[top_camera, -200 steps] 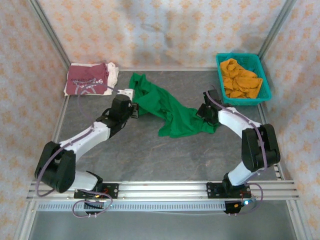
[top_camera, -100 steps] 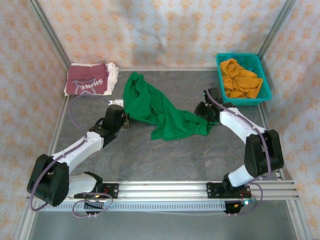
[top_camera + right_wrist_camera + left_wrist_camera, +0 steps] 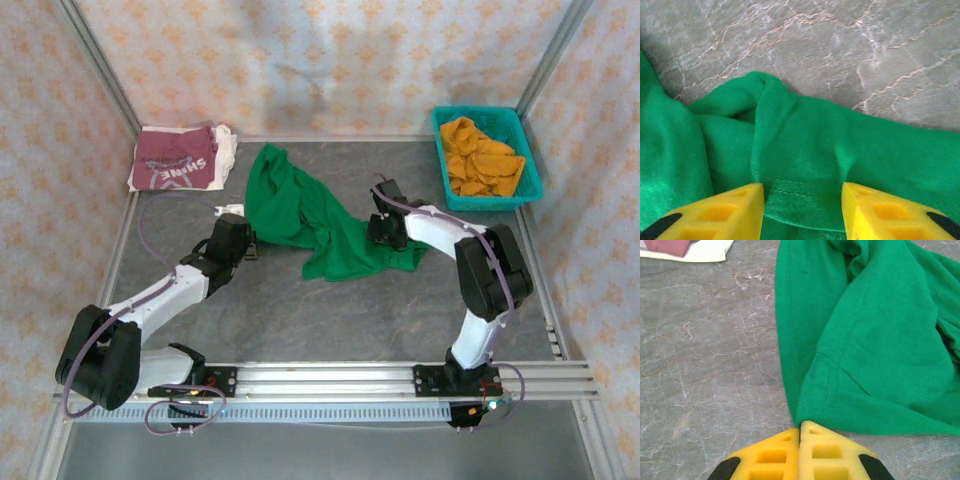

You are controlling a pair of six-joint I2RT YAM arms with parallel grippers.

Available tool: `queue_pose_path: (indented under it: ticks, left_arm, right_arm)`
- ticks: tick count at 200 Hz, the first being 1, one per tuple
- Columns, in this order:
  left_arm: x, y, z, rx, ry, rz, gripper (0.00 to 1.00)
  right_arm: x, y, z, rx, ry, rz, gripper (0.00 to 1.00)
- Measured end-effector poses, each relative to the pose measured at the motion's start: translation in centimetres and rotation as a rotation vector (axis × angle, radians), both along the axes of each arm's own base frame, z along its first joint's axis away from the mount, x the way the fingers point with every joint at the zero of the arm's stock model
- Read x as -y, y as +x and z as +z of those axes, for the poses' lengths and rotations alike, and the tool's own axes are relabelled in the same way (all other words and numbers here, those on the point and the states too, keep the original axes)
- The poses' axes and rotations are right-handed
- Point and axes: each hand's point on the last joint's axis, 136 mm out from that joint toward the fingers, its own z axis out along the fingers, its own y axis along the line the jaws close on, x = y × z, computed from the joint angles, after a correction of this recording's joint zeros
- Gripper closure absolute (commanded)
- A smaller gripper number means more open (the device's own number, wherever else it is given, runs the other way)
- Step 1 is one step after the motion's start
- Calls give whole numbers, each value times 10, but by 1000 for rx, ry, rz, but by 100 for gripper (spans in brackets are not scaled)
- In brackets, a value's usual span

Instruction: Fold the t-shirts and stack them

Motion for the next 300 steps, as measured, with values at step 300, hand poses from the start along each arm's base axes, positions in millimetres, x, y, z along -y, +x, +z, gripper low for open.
queue_pose_path:
  ticks: [300]
  left_arm:
    - [-30, -12, 29, 144, 41, 81, 100]
  right_arm:
    - [111, 78, 84, 224, -113, -244, 82]
